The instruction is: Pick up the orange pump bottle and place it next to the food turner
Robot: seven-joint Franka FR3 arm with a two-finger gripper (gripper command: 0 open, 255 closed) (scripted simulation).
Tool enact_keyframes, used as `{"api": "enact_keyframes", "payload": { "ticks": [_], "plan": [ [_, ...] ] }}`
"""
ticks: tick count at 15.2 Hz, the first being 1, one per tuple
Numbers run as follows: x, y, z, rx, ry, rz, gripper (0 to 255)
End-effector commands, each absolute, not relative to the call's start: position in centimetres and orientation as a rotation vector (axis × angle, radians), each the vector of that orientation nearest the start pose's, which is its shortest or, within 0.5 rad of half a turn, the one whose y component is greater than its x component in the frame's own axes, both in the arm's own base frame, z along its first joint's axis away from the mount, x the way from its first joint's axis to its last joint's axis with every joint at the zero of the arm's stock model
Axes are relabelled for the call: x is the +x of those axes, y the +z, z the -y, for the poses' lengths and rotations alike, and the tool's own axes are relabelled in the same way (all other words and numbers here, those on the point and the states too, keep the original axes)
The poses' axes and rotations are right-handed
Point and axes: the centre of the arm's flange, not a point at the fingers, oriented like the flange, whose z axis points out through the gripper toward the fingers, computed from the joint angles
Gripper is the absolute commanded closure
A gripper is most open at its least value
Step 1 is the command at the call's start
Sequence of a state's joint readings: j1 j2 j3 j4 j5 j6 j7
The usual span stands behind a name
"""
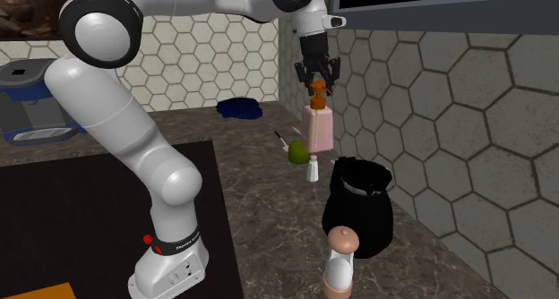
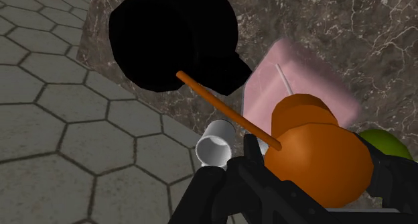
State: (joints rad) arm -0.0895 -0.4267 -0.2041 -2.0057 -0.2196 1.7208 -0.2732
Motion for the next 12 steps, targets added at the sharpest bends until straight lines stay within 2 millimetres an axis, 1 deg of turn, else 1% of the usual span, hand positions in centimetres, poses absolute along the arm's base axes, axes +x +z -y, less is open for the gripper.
{"api": "enact_keyframes", "payload": {
  "ticks": [1, 10, 11, 12],
  "plan": [
    [40.5, 64.8, 16.1, -3.304, -0.152, 0.017, 255],
    [40.5, 69.6, 16.1, -3.304, -0.152, 0.017, 255],
    [40.5, 69.8, 16.1, -3.304, -0.152, 0.017, 255],
    [40.9, 69.3, 15.0, -3.304, -0.152, 0.017, 255]
  ]
}}
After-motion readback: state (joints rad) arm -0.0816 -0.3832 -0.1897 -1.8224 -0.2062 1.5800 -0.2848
